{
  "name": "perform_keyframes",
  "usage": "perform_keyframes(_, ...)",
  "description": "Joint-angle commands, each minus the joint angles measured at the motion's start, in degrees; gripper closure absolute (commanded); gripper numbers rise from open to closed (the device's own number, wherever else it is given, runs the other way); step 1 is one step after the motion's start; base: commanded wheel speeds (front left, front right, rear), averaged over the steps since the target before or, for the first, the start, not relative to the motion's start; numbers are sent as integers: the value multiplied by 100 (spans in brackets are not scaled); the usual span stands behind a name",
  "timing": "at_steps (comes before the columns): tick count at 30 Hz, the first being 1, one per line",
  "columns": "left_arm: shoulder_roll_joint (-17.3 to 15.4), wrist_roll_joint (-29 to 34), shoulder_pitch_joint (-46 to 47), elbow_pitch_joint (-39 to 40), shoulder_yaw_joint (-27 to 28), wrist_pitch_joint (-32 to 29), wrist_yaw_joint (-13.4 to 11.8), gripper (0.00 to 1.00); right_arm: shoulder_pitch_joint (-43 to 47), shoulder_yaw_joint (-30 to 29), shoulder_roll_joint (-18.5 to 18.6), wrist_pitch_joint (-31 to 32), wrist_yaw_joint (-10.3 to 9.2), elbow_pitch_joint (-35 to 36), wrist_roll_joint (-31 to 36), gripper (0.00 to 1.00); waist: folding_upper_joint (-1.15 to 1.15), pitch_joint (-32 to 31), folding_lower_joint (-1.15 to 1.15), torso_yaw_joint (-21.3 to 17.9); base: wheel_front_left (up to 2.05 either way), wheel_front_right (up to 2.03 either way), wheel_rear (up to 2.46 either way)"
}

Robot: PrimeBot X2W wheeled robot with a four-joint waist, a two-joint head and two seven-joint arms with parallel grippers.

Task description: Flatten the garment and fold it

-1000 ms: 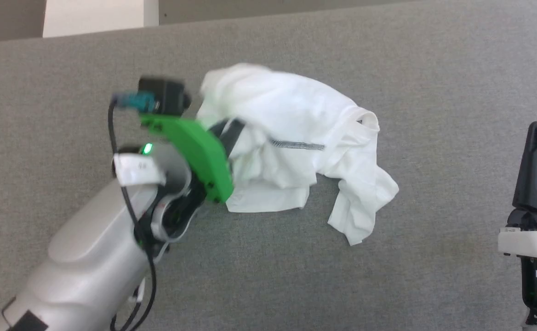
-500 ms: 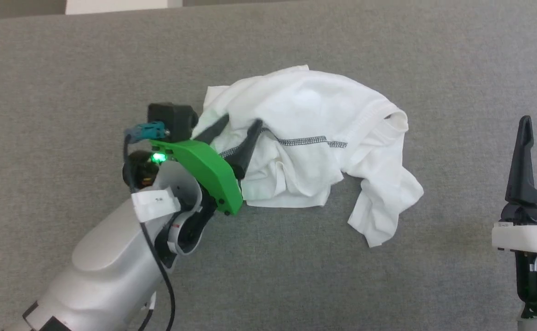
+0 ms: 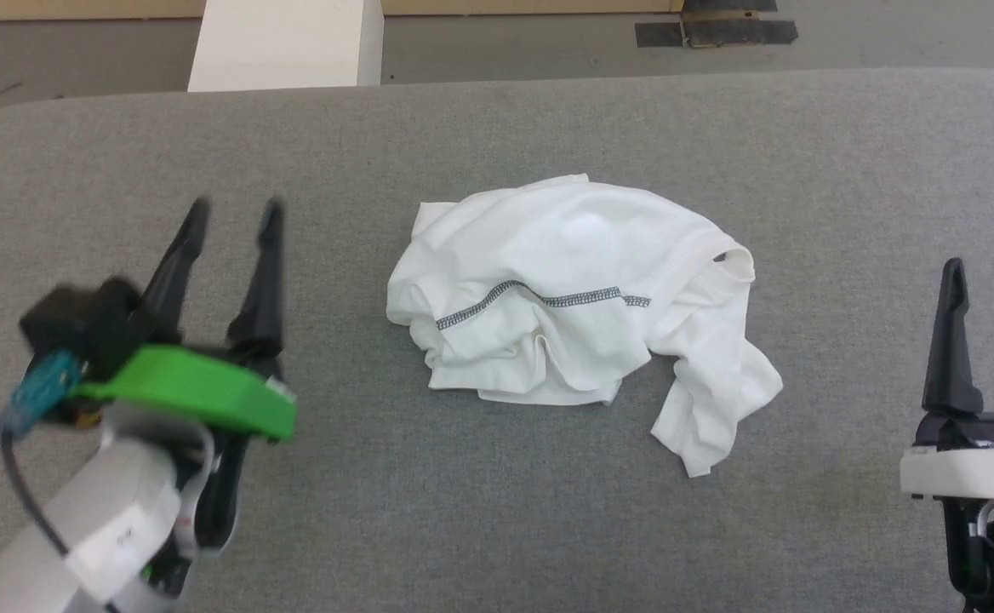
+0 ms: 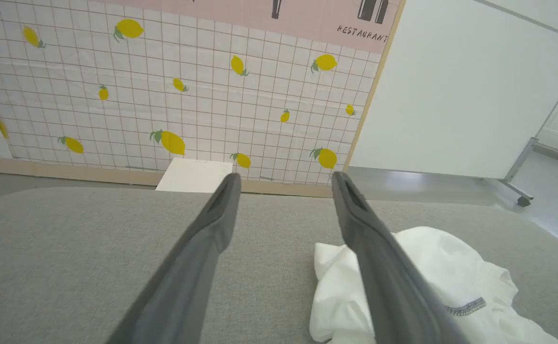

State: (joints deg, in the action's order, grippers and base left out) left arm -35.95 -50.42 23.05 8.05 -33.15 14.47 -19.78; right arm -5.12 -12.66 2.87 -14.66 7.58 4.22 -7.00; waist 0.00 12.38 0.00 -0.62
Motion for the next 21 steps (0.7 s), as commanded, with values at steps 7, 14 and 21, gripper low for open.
perform_keyframes(7, 603, 1421, -1757, 487, 1148, 50, -262, 0, 267, 110, 0, -34, -9, -33, 10, 0, 0, -9, 0, -2, 0, 0, 0)
perform_keyframes(14, 1391, 2197, -2380, 492, 1592, 51, 224, 0, 278, 363, 0, -10, -9, -30, 135, 0, 0, 94, 0, 110, 0, 0, 0)
perform_keyframes(21, 1864, 2561, -2190, 206, 1839, 52, 810, 0, 37, 998, 0, 1346, -9, 85, 457, 0, 0, 341, 0, 256, 0, 0, 0)
